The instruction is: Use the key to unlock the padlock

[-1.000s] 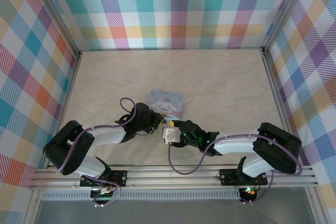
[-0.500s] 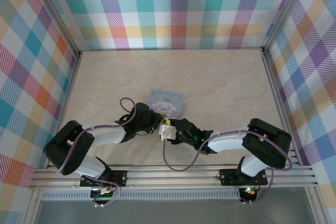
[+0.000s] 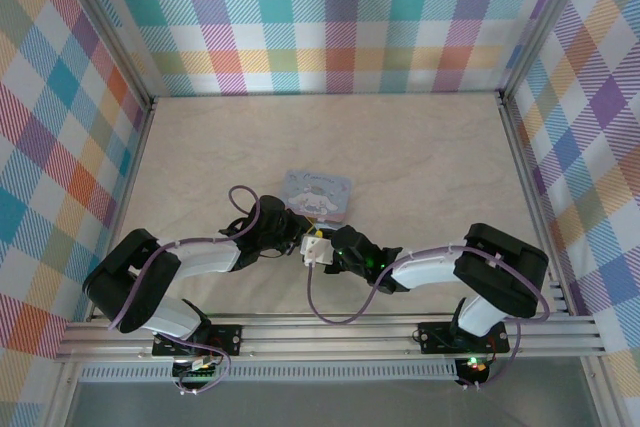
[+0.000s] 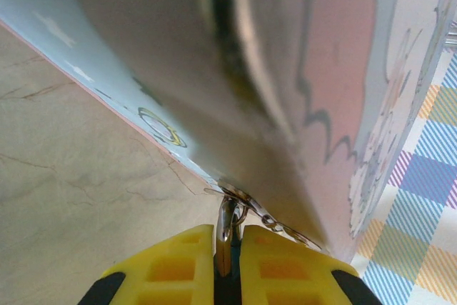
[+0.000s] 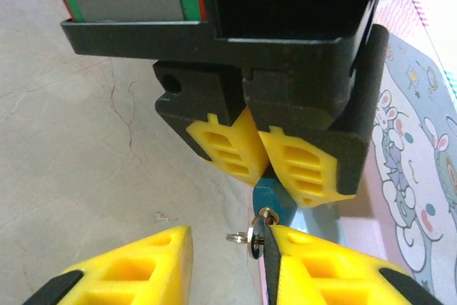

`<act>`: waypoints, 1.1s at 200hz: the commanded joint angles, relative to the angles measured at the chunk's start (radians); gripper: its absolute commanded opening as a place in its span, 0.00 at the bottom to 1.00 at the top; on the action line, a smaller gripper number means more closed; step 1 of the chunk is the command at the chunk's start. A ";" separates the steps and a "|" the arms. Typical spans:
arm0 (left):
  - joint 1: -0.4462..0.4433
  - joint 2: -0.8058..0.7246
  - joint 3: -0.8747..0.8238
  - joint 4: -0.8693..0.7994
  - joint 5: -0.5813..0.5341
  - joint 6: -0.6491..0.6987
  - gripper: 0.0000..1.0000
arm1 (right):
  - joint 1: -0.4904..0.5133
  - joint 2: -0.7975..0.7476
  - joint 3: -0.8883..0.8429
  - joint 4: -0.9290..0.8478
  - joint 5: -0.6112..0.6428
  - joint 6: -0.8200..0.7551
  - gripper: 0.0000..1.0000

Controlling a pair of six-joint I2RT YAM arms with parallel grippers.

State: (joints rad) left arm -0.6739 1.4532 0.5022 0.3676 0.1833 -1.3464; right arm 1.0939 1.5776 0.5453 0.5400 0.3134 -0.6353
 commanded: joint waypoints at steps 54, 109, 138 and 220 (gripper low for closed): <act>-0.018 0.013 0.019 -0.010 0.009 -0.009 0.00 | 0.006 0.019 0.030 0.034 0.015 0.025 0.18; -0.018 0.010 0.021 -0.012 0.012 -0.008 0.00 | 0.006 0.024 0.037 0.038 0.043 0.041 0.07; -0.018 0.009 0.022 -0.013 0.010 -0.008 0.00 | 0.006 0.026 0.040 0.041 0.077 0.061 0.00; -0.018 0.004 0.021 -0.019 0.008 -0.008 0.00 | 0.005 0.011 0.012 0.139 0.090 0.241 0.00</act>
State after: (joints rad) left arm -0.6739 1.4540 0.5060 0.3656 0.1654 -1.3468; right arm 1.0973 1.5890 0.5568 0.5682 0.3862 -0.5087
